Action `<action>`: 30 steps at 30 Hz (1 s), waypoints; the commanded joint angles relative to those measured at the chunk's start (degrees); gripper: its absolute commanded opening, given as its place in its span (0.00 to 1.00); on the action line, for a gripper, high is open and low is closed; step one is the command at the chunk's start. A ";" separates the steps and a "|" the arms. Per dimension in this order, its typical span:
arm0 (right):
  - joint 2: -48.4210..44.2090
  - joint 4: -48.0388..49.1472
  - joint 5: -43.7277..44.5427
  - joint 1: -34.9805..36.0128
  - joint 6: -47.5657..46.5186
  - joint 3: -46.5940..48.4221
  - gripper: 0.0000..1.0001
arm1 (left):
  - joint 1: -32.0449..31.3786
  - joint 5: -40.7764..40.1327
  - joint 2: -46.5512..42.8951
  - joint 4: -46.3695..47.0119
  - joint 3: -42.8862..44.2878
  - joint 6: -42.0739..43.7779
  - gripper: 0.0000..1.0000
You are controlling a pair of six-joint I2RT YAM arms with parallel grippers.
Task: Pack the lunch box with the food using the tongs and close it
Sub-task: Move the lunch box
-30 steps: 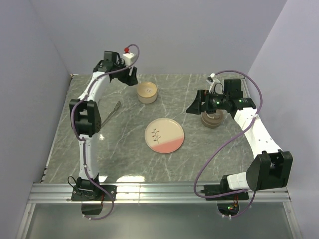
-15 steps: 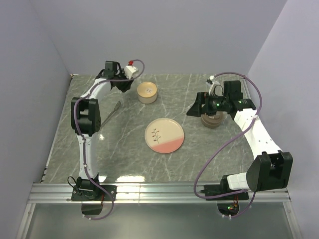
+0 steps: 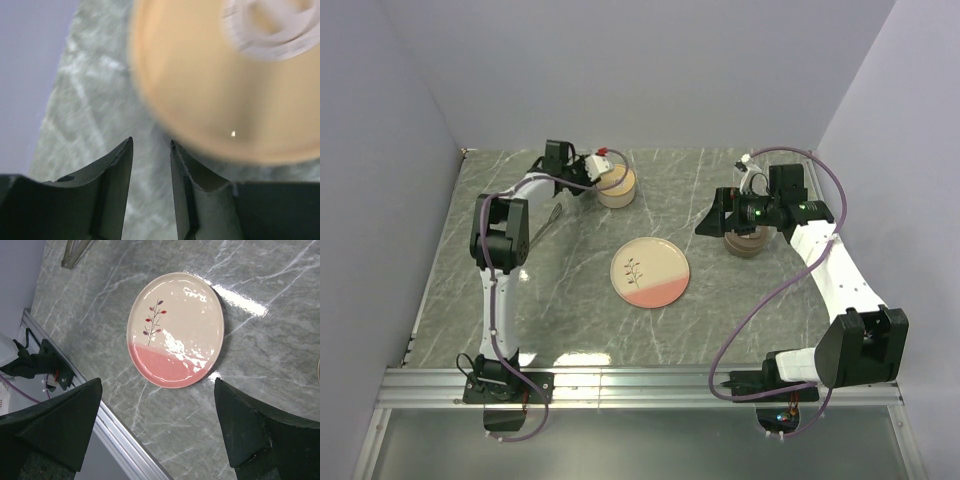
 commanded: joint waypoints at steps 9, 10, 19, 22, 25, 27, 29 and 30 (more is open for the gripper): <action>-1.65 0.11 0.46 -1.04 -0.93 0.36 1.00 | -9.36 1.38 -1.03 12.24 -3.22 -1.58 0.42; -1.74 0.02 0.64 -1.04 -1.02 0.27 1.00 | -9.90 1.46 -0.15 12.24 -2.51 -1.58 0.42; -2.35 -1.47 2.04 -1.83 -2.78 0.27 1.00 | -16.05 6.73 4.86 11.45 5.76 3.15 0.44; -2.18 -1.91 2.13 -2.00 -3.13 0.54 1.00 | -17.63 9.97 4.43 11.37 5.85 2.99 0.44; -2.26 -2.09 2.13 -2.27 -3.40 0.71 1.00 | -18.16 12.26 2.33 11.26 6.12 -2.60 0.44; -2.44 -2.00 2.13 -2.62 -3.40 0.71 1.00 | -17.81 11.49 0.30 13.11 3.49 -7.19 0.45; -2.53 -1.82 1.78 -3.06 -3.40 0.80 1.00 | -17.20 11.22 -2.86 13.91 2.16 -14.21 0.45; -2.53 -1.82 1.61 -3.32 -3.40 0.98 1.00 | -16.15 11.39 -3.83 14.00 1.46 -16.94 0.46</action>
